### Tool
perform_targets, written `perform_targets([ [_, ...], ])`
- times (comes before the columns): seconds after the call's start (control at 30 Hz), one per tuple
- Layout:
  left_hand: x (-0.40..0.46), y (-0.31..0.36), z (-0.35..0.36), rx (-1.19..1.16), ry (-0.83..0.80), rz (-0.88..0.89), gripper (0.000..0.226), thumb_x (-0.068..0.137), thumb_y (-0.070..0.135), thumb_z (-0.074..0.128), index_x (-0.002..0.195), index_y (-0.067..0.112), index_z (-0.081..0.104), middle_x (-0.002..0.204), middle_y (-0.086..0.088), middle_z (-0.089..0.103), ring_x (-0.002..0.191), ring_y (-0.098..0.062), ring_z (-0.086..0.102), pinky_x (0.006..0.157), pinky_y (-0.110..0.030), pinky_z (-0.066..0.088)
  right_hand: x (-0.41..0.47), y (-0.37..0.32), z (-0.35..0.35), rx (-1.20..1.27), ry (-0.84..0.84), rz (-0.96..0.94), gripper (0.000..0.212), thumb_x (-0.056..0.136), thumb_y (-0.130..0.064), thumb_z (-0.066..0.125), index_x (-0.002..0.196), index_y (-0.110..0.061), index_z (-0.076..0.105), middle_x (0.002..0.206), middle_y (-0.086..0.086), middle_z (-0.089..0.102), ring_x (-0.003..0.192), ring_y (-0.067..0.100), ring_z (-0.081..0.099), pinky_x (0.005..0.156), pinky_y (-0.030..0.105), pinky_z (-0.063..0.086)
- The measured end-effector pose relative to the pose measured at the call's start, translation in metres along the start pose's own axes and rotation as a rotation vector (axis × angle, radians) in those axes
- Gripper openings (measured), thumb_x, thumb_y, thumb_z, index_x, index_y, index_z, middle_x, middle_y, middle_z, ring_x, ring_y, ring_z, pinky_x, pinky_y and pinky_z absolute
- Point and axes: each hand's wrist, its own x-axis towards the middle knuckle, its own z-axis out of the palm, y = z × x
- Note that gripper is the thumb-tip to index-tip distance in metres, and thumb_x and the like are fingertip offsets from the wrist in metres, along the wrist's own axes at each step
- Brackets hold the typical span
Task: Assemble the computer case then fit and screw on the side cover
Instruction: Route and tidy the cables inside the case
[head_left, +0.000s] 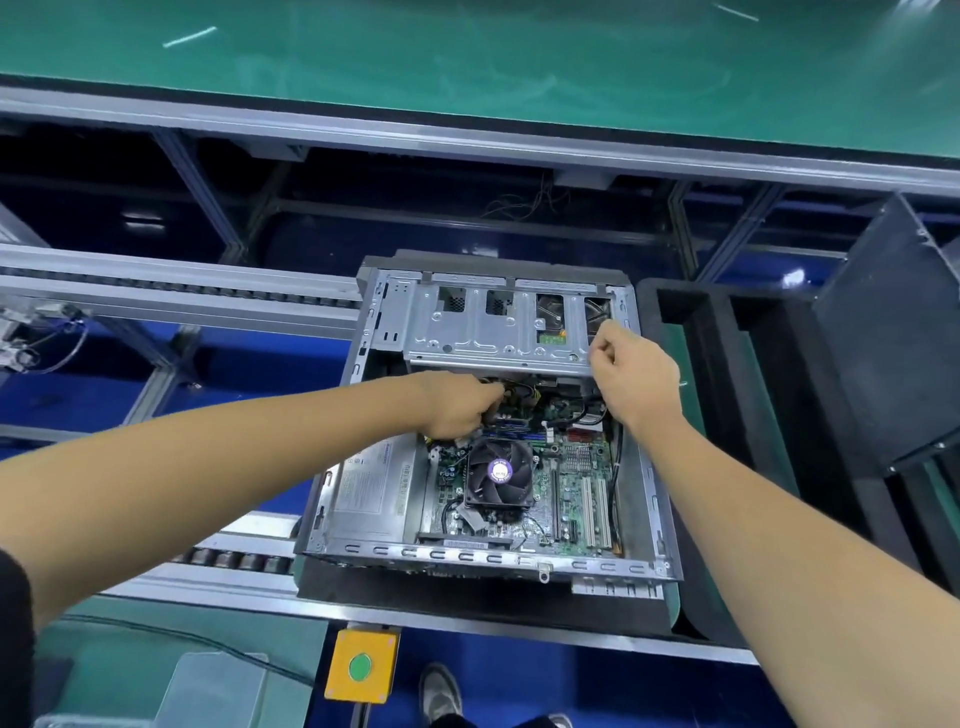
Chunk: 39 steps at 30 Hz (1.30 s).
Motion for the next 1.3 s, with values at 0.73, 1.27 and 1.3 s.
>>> perform_targets([
  [0.73, -0.043, 0.01, -0.025, -0.889, 0.443, -0.032, 0.009, 0.092, 0.04, 0.041, 0.096, 0.032, 0.041, 0.066, 0.0, 0.065, 0.055, -0.012, 0.052, 0.052, -0.028, 0.042, -0.03, -0.091, 0.004, 0.451, -0.546, -0.31, 0.02, 0.083, -0.019, 0.064, 0.074, -0.034, 0.054, 0.072, -0.006, 0.057, 0.061, 0.012, 0.051, 0.062, 0.032, 0.042],
  [1.27, -0.014, 0.02, 0.008, -0.804, 0.233, -0.233, 0.055, 0.095, 0.021, 0.07, 0.145, 0.017, 0.049, 0.143, -0.009, 0.055, 0.127, -0.024, 0.057, 0.109, -0.042, 0.046, -0.032, -0.093, -0.03, 1.558, -0.345, 0.195, 0.008, 0.069, -0.005, 0.041, 0.07, -0.008, 0.049, 0.064, 0.004, 0.062, 0.091, 0.04, 0.075, 0.075, 0.033, 0.059],
  [1.3, -0.011, 0.021, 0.007, -0.753, 0.241, -0.237, 0.05, 0.096, 0.019, 0.069, 0.143, 0.016, 0.052, 0.139, -0.009, 0.059, 0.122, -0.024, 0.06, 0.107, -0.041, 0.048, -0.032, -0.093, -0.03, 1.573, -0.344, 0.209, 0.012, 0.073, -0.002, 0.039, 0.071, -0.008, 0.049, 0.063, 0.004, 0.063, 0.09, 0.041, 0.075, 0.074, 0.033, 0.058],
])
